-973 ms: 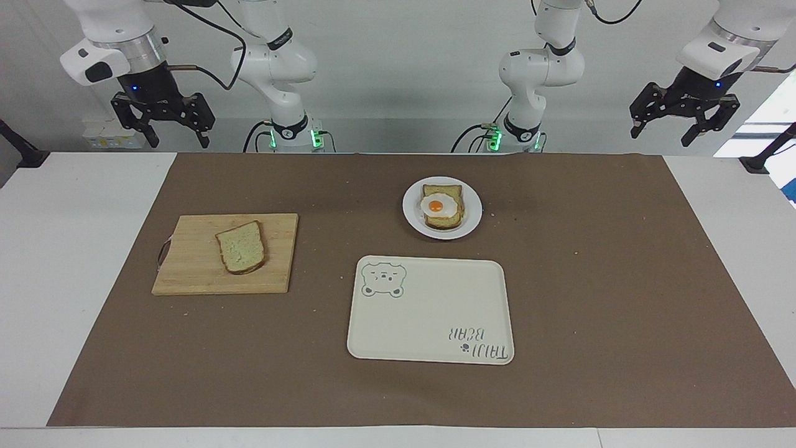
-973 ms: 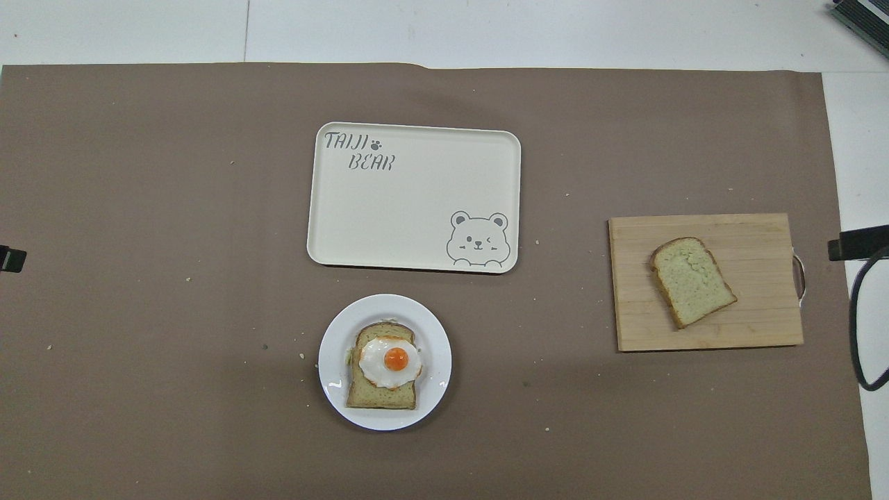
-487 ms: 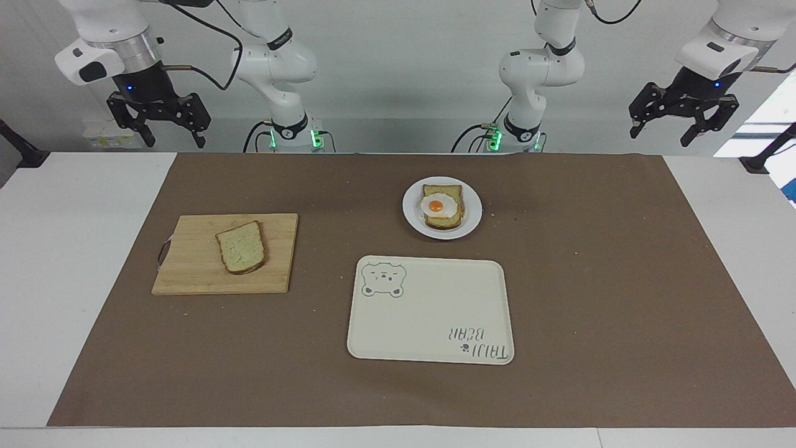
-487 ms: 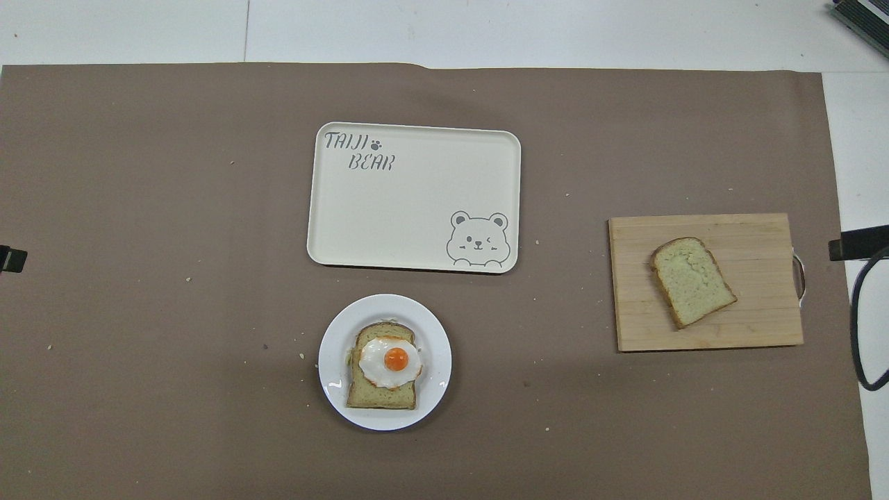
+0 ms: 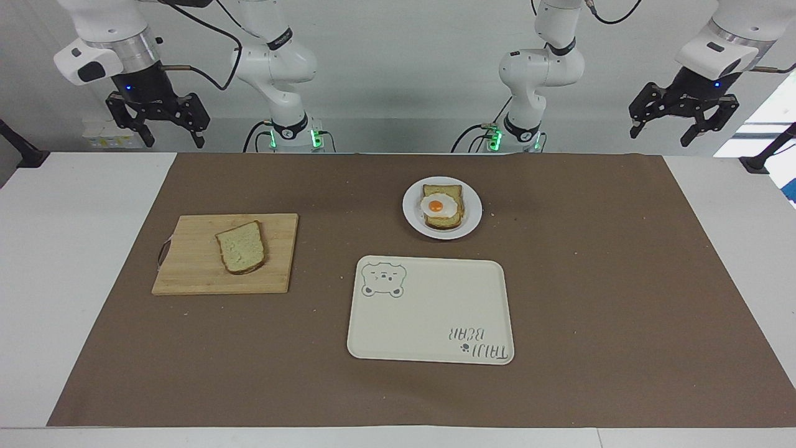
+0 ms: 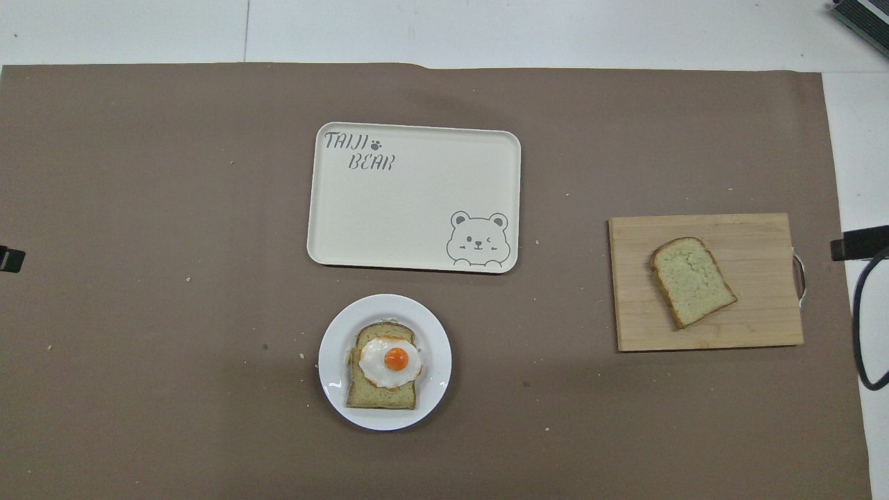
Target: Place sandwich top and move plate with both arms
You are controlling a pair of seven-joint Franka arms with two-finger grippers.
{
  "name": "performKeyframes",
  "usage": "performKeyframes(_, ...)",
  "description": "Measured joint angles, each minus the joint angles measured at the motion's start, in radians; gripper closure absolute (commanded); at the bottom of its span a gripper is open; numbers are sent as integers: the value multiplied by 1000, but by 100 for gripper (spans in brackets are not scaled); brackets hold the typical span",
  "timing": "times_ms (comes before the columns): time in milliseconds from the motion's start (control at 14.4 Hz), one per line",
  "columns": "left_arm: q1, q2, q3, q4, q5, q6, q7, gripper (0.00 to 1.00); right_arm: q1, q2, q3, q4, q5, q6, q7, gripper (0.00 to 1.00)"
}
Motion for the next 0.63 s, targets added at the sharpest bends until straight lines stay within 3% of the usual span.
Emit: performKeyframes(626, 0, 0, 0, 0, 0, 0, 0, 0, 0, 0, -18, 0, 0, -5, 0, 0)
